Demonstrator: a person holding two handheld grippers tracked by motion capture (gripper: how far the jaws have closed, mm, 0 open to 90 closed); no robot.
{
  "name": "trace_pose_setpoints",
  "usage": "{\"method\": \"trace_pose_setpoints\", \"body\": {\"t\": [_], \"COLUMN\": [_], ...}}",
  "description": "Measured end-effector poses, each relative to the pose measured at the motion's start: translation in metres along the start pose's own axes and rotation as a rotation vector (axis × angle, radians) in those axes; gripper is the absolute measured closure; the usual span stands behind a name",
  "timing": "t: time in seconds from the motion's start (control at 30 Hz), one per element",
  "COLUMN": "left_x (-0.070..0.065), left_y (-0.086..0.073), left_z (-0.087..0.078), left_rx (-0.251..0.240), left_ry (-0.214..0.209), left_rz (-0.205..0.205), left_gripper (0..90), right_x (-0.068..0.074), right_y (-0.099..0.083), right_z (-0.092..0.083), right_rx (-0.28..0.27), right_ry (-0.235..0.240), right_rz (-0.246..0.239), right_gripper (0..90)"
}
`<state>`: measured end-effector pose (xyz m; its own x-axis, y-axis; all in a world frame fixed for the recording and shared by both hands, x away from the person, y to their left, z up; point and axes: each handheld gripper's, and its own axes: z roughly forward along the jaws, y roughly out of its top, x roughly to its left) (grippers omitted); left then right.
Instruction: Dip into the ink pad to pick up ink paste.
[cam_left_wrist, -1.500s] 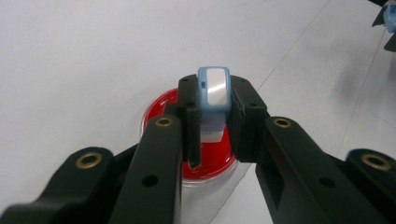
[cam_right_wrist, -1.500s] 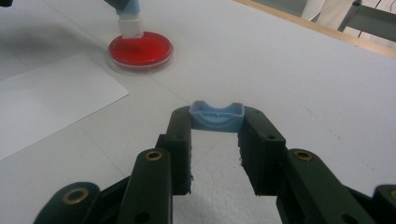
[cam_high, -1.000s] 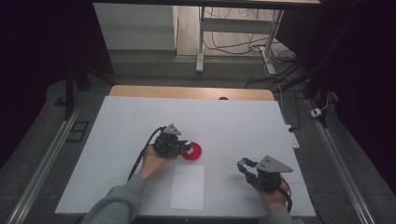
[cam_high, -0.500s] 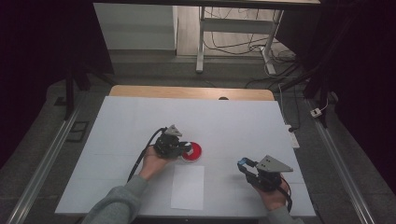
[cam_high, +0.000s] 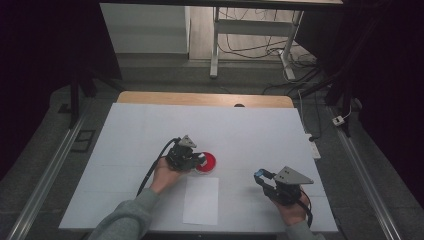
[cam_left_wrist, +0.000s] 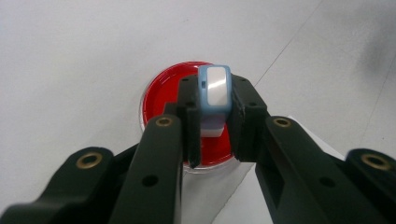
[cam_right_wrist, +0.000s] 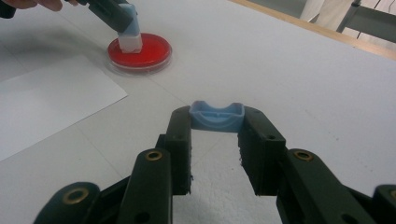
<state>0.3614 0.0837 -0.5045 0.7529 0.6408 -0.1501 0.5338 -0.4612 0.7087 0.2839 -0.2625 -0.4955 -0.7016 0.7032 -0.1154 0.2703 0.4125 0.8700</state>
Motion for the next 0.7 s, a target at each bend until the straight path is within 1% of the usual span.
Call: {"method": "trace_pose_setpoints", "body": {"t": [0.37,0.43,0.57,0.7], "left_x": [-0.001,-0.001,0.004,0.004], "left_y": [-0.001,0.0,-0.001,0.001], "left_z": [-0.001,-0.003,-0.008,-0.015], "left_rx": [-0.005,-0.023,-0.052,-0.081], "left_ry": [0.007,0.007,-0.023,-0.02], "left_rz": [0.001,0.007,-0.029,-0.03], "left_gripper": [76.1,76.1,76.0,76.0], "right_x": [-0.001,-0.001,-0.001,-0.002], "right_y": [0.0,0.0,0.001,0.0], "right_z": [0.0,0.0,-0.001,-0.001], "right_rx": [-0.001,-0.003,-0.01,-0.009], "right_ry": [0.0,-0.003,-0.004,-0.005], "right_rz": [0.002,0.003,0.002,0.004], "right_gripper": [65.1,65.1,65.1,65.1]}}
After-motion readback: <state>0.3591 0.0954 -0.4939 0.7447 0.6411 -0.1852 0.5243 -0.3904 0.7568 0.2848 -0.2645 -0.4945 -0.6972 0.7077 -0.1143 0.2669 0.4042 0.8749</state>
